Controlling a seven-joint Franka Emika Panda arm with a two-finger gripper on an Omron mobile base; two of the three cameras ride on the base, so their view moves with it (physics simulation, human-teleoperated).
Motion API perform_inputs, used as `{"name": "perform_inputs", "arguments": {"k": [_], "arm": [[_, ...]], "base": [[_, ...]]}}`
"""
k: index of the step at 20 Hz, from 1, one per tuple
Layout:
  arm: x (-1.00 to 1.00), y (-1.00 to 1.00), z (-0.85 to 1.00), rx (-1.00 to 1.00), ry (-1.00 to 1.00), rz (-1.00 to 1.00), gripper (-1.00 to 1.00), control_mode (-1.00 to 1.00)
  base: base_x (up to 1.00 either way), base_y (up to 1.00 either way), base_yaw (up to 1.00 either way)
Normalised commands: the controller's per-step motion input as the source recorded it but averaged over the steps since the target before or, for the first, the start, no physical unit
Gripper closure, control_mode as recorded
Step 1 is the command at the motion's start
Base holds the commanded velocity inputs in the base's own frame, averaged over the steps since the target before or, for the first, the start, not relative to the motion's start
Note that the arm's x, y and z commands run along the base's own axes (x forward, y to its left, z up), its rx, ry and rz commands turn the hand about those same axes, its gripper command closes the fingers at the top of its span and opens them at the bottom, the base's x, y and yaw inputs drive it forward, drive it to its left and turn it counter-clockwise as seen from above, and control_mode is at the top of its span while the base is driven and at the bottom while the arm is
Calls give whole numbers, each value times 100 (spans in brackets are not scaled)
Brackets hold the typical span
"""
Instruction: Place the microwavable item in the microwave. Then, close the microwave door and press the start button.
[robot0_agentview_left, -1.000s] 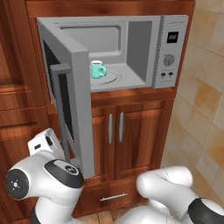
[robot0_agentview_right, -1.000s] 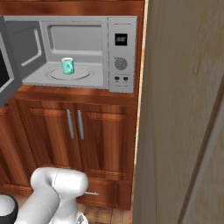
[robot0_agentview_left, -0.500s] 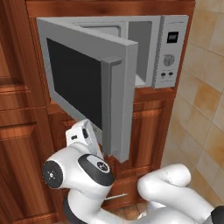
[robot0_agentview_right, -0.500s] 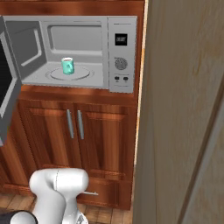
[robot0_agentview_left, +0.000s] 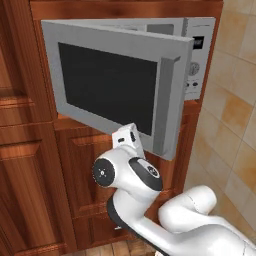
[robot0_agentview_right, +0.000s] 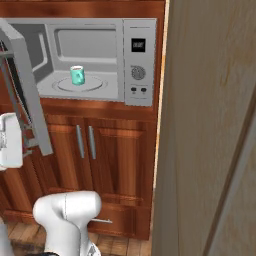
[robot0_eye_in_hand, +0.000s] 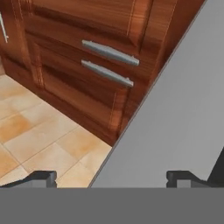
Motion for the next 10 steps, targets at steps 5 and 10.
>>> {"name": "perform_inputs", "arguments": {"k": [5,10], "arm": [[65,-63,24,4,0,2,-100,-100],[78,-30,24,4,-1,8,-100,-100]], "base": [[0,0,0],[0,0,0]]}}
